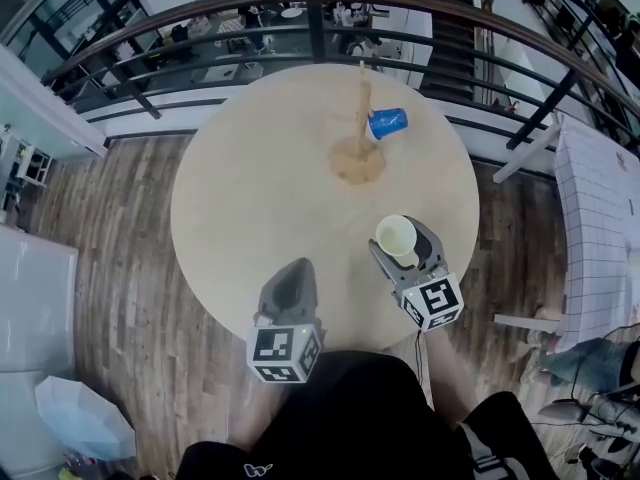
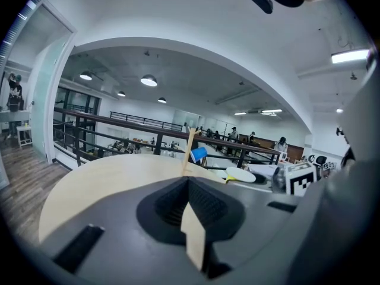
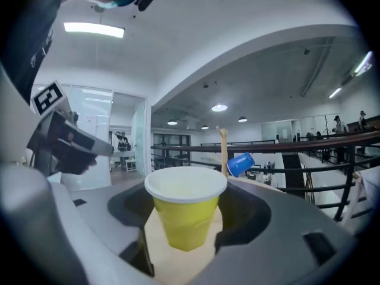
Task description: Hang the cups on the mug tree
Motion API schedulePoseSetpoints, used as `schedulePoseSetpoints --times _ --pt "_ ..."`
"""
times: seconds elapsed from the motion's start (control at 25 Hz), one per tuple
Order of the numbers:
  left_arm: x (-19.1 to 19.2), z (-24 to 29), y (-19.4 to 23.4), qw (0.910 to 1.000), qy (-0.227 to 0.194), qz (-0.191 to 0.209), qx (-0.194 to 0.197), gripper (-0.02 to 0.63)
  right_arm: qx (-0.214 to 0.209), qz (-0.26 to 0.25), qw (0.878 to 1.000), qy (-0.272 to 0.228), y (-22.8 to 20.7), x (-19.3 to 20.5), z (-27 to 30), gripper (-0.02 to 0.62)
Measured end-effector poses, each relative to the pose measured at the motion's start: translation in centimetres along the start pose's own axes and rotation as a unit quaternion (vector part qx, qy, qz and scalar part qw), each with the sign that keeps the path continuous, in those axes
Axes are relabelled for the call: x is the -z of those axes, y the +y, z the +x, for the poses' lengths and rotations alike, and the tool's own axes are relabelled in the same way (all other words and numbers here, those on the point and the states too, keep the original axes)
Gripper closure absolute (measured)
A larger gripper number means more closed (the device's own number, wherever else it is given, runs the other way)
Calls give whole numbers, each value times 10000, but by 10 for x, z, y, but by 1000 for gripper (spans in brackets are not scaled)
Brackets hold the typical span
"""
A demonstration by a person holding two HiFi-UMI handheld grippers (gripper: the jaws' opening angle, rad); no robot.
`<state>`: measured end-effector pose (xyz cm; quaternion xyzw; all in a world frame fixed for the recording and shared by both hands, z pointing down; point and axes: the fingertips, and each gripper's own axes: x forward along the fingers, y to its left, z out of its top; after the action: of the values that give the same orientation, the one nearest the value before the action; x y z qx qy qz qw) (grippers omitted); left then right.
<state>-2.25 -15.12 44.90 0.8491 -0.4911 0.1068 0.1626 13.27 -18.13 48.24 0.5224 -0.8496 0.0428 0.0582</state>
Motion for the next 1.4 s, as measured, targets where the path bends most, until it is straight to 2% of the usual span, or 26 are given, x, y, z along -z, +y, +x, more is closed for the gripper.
schedulePoseSetpoints --times 0.12,0.36,0.48,0.64,0.8,1.04,1.16,1.4 --pt "-2 1 -3 10000 -35 12 84 606 17 -38 9999 -158 6 -19 -12 276" --pt "-2 1 -6 9999 -45 -5 143 606 -102 -96 9999 7 10 -14 -18 276" --pt "-1 0 -3 9999 -24 -24 134 606 -239 -41 9991 353 8 -9 -11 276" --pt "1 -1 -3 9999 -15 -69 115 606 -201 -129 9932 1139 -8 -1 10 276" --pt "0 0 -1 9999 -30 -126 98 606 -111 -410 9766 2110 -29 16 41 276" --pt "3 1 10 9995 -59 -301 9 606 -435 54 9459 3214 -52 54 90 276" --pt "7 2 18 9991 -46 -405 -77 606 -331 393 9323 3579 -72 70 111 276" --pt "11 8 35 9987 -40 -459 -236 606 -82 119 9188 3946 -94 89 156 276"
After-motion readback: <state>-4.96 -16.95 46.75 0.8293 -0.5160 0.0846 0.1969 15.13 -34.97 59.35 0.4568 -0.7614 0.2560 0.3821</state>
